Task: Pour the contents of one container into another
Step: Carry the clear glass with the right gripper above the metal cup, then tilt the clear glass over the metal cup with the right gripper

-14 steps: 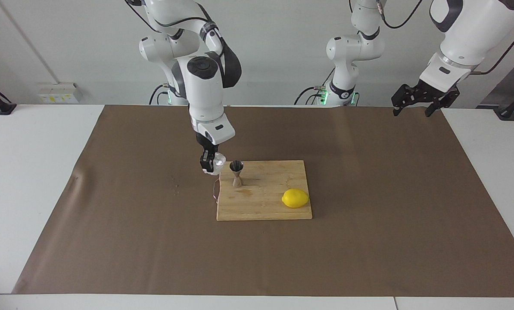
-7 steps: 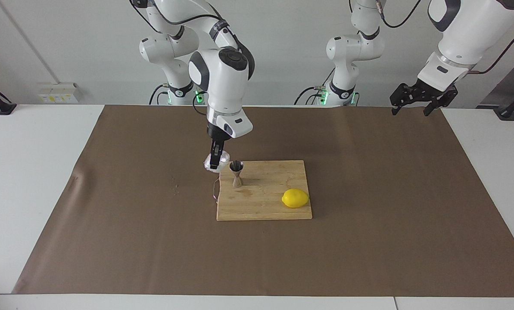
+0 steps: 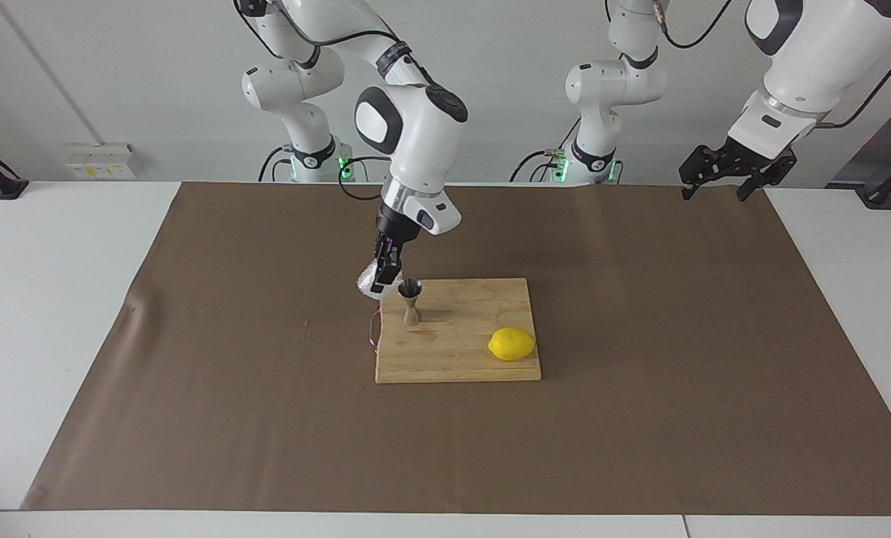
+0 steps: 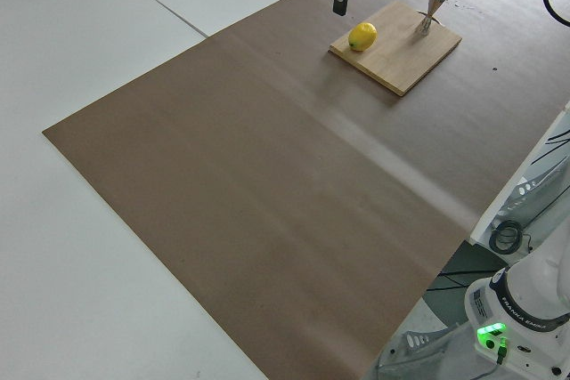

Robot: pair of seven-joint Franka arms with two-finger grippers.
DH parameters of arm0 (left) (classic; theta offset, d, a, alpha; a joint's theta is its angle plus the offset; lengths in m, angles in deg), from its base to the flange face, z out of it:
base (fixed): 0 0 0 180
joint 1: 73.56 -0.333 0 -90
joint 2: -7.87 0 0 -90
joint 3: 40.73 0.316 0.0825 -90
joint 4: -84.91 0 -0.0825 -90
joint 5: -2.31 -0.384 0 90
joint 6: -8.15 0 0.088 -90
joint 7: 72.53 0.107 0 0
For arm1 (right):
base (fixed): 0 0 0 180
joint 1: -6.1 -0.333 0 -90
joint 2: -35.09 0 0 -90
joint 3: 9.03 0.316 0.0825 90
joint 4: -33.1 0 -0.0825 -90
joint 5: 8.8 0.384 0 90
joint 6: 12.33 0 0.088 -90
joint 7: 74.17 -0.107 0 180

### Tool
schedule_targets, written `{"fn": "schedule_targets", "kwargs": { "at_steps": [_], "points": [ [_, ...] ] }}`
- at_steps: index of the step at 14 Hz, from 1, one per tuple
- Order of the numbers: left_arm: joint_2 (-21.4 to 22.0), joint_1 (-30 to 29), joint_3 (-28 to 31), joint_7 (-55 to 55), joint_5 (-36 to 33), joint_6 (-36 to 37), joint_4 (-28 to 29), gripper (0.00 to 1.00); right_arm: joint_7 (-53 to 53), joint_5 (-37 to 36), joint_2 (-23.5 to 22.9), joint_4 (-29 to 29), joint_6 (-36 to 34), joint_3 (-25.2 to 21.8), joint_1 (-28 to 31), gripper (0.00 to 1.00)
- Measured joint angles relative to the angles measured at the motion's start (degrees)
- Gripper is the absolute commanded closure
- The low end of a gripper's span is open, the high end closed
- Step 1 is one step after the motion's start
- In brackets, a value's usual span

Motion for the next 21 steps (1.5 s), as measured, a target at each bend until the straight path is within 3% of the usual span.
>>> {"fn": "schedule_targets", "kwargs": {
  "at_steps": [21],
  "points": [
    [0.0,0.0,0.0,0.0,0.0,0.0,0.0,0.00,-9.7,-12.2,-0.4,-5.7,0.3,0.1,-4.6,1.00]
  ]
}}
